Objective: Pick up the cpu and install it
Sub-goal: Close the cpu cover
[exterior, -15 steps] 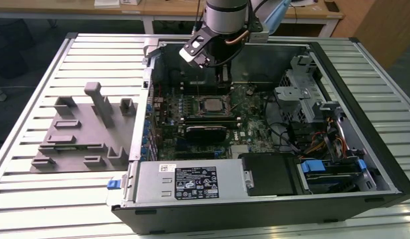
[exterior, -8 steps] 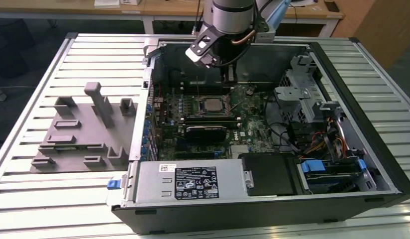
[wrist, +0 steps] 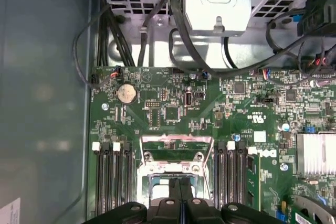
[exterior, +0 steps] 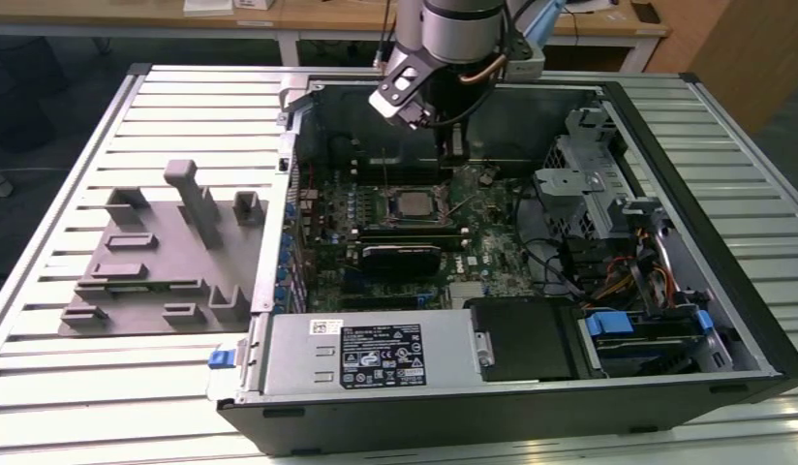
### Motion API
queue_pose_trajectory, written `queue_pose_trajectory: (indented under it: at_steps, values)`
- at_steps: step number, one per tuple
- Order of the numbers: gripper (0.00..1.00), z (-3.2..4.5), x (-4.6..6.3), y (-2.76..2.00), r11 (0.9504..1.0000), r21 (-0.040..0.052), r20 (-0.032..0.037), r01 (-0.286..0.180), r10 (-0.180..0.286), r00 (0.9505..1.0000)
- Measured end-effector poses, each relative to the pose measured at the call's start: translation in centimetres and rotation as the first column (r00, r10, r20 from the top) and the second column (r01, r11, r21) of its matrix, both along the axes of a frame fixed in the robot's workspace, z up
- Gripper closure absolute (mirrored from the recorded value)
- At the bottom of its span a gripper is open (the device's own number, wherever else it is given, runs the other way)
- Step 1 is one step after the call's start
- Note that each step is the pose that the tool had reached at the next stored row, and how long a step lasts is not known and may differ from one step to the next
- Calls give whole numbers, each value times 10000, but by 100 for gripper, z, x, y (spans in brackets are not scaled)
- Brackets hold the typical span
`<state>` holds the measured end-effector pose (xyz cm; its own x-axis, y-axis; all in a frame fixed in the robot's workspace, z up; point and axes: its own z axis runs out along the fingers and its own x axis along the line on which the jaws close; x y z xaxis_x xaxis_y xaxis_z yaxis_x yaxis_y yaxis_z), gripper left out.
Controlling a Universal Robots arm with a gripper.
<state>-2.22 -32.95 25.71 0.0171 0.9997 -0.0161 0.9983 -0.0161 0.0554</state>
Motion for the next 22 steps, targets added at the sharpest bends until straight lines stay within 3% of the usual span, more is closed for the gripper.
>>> queue_pose_trajectory:
  at_steps: [5, 22]
  values:
    - [89, 15, 50, 0, 10000, 1, -5, -1, 1, 10000]
    - [89, 15, 509, 0, 10000, 1, -15, 0, 0, 10000]
